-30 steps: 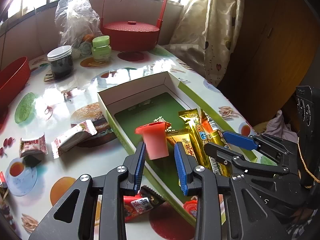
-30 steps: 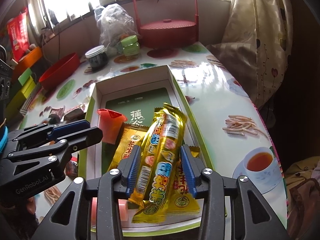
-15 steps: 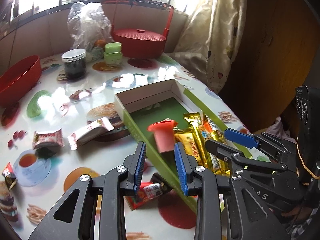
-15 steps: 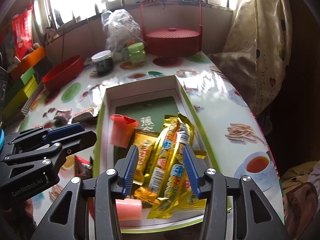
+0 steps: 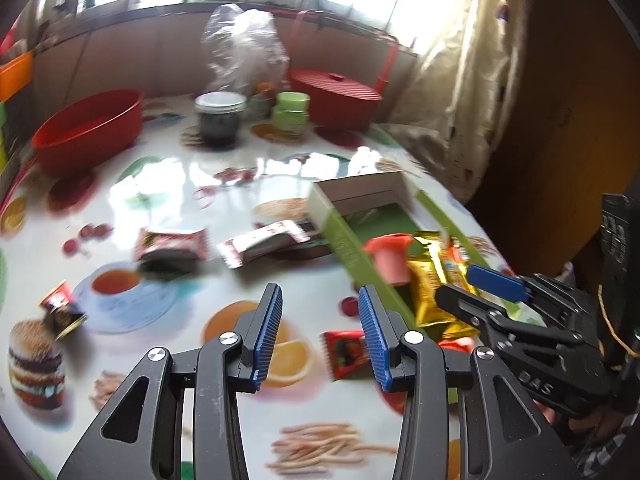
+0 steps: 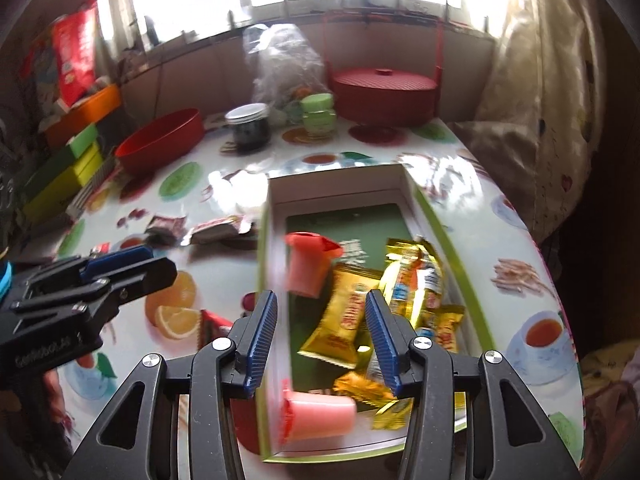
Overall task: Organize snacks
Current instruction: 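Withdraw the left tool from the box while the right tool reaches a small red snack packet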
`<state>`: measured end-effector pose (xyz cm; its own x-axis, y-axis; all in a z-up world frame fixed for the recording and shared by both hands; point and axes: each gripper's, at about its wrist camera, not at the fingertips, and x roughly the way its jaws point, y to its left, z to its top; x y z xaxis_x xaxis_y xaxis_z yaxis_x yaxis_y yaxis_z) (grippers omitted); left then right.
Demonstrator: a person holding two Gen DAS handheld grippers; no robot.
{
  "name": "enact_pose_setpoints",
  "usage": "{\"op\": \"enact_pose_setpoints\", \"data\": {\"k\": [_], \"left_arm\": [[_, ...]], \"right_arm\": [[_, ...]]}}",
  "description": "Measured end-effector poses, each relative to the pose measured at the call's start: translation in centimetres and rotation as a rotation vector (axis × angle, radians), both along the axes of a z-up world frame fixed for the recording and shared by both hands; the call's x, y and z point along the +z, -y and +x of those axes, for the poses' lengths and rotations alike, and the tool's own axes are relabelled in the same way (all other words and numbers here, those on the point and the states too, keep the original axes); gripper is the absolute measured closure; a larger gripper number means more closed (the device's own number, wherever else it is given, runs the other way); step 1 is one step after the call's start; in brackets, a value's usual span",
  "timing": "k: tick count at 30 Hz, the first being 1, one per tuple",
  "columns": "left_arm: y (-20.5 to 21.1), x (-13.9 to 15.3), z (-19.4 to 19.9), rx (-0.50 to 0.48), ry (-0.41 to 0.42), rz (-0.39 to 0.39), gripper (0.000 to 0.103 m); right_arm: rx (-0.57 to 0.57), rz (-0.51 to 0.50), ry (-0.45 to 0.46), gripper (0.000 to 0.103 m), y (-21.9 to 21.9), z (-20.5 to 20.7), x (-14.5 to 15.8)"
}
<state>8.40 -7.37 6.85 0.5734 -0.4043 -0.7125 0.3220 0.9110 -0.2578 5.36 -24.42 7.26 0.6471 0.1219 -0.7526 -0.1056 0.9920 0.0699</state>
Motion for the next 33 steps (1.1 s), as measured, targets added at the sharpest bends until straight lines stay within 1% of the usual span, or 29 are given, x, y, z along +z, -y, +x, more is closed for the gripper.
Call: {"op": "enact_pose_setpoints", "data": {"k": [6,10,12,16,22,29,31,33], "left_arm": [[-2.6,-0.8,0.0,0.056,-0.019,-0.008,0.062],[-4.1,-1.4,-0.1,0.084,-0.031,-0.01,0.062],[-4.8,-1.6,-0.1,0.099,-0.037,-0.012,0.062],[-5.8,-2.0,-0.1,0.117,-0.044,-0.023,0.062],[-7.0,-2.2,-0.3,0.133,-0.049,-0.029,0.062],[-8.3,-2.6,-0.1,0.167,-0.061,-0.033,0.062],[-8.4,-2.6,0.0,0.169,-0.062,-0.032,0.062],[-8.5,-2.7,0.0,0.169,-0.061,-0.037,0.062]], "right_arm": [[0.106,0.018,-0.017,0.058,-2.9,-0.4,-0.2],[0.208,0.031,-0.041,0.058,-5.0,-0.6,-0.9],[0.254,0.028,-0.068,0.058,-5.9,-0.5,-1.4],[0.271,0.02,-0.107,0.058,-7.0,-0.3,-2.3],[0.254,0.019,-0.153,0.058,-7.7,0.7,-3.7],[0.305,0.081,-0.189,0.058,-9.4,1.5,-4.8],[0.315,0.078,-0.184,0.058,-9.7,1.6,-4.6],[0.341,0.046,-0.151,0.058,-9.8,1.5,-3.8]]}}
